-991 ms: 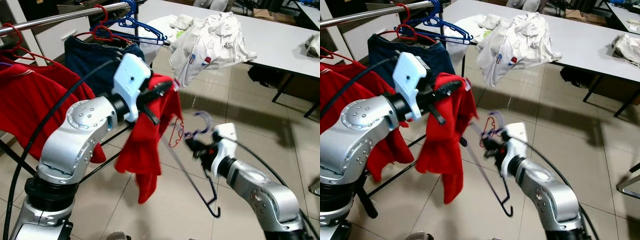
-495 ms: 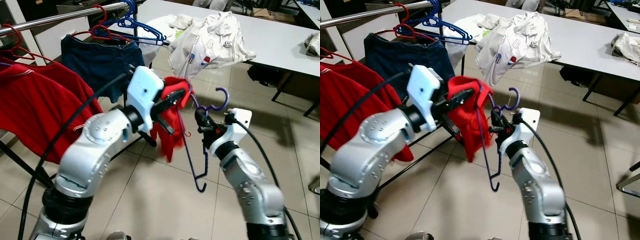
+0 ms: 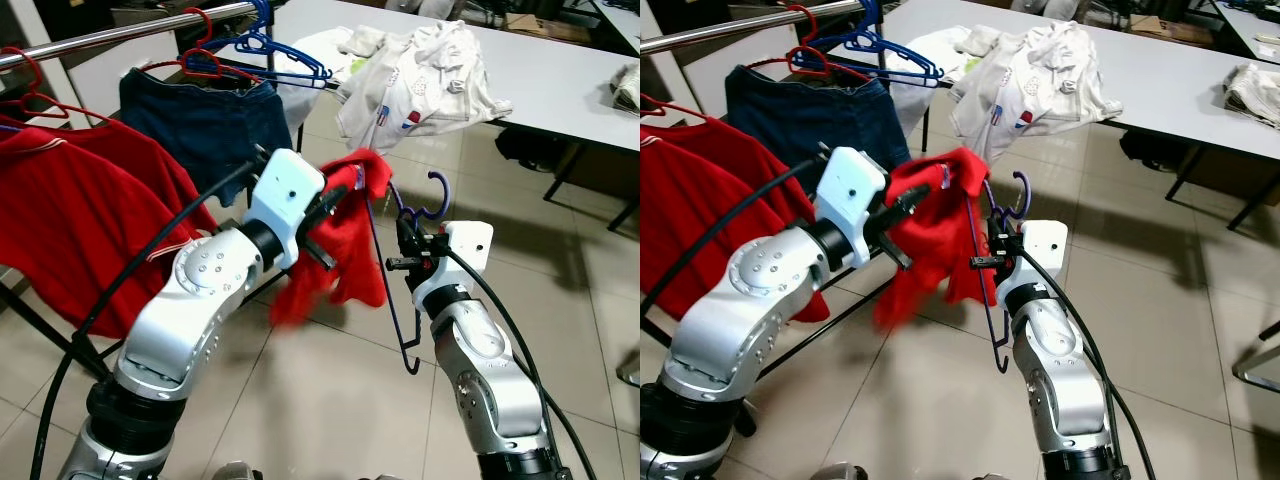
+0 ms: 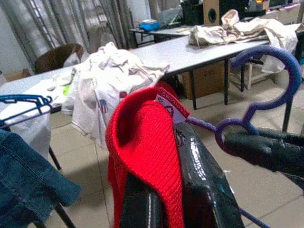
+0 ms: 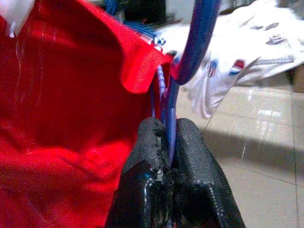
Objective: Hang hanger
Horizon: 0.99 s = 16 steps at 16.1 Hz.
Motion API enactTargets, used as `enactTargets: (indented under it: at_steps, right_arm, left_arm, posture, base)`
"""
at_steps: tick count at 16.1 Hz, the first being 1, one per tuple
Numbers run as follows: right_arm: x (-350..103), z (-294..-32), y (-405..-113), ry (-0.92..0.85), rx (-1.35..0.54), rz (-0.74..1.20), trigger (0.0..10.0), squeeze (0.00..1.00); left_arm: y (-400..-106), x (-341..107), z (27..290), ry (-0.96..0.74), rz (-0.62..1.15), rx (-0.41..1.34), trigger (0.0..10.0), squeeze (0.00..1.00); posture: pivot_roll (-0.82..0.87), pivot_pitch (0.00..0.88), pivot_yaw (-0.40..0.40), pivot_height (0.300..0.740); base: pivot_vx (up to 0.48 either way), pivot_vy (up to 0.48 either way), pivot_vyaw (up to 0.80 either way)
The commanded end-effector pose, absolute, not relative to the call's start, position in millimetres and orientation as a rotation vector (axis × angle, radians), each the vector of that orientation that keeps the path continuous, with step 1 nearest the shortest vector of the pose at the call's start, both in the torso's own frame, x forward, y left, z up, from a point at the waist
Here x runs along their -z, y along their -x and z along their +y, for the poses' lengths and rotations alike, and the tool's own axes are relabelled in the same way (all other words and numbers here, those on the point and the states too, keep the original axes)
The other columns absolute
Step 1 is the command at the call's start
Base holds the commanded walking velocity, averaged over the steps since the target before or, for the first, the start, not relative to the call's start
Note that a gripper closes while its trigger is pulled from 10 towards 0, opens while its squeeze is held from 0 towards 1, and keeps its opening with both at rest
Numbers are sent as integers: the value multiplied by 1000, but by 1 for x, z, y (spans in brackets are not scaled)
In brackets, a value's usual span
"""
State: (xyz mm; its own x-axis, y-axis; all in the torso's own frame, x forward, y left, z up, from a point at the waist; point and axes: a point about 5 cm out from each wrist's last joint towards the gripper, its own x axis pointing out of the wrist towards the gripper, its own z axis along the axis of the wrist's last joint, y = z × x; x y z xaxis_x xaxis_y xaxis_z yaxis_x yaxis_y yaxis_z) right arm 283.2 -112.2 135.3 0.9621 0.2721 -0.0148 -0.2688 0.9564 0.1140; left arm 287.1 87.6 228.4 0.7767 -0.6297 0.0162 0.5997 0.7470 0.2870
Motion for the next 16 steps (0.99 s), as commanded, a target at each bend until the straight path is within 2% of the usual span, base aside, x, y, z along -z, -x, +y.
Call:
enactTargets:
  at_steps: [1, 2, 6, 10, 14, 16]
  right_arm:
    - [-109, -105, -279, 2, -370, 216, 10000, 0]
    - [-93, -104, -271, 79, -429, 315, 10000, 0]
    - [-86, -113, -266, 69, -455, 373, 10000, 0]
    - [-116, -123, -267, -95, -601, 269, 10000, 0]
    - [-154, -134, -255, -260, -793, 134, 10000, 0]
    - [-158, -147, -263, -274, -693, 129, 10000, 0]
  left_arm:
    - [-291, -237, 90, -283, -156, 645, 10000, 0]
    - [-294, -242, 94, -300, -172, 630, 10000, 0]
    - [-304, -254, 101, -358, -204, 622, 10000, 0]
    - [-307, -257, 103, -408, -201, 700, 10000, 0]
    - [-309, -249, 113, -478, -103, 733, 10000, 0]
    - [-309, -250, 113, -463, -91, 752, 10000, 0]
  posture:
    - [75, 72, -46, 740]
    - [80, 71, -48, 740]
    - [77, 68, -50, 740]
    - [71, 64, -55, 740]
    - [68, 60, -58, 740]
    - [61, 58, -52, 740]
  base:
    - [0, 0, 0]
    - [0, 0, 0]
    - [0, 0, 0]
    - [0, 0, 0]
    - [0, 0, 0]
    - [0, 0, 0]
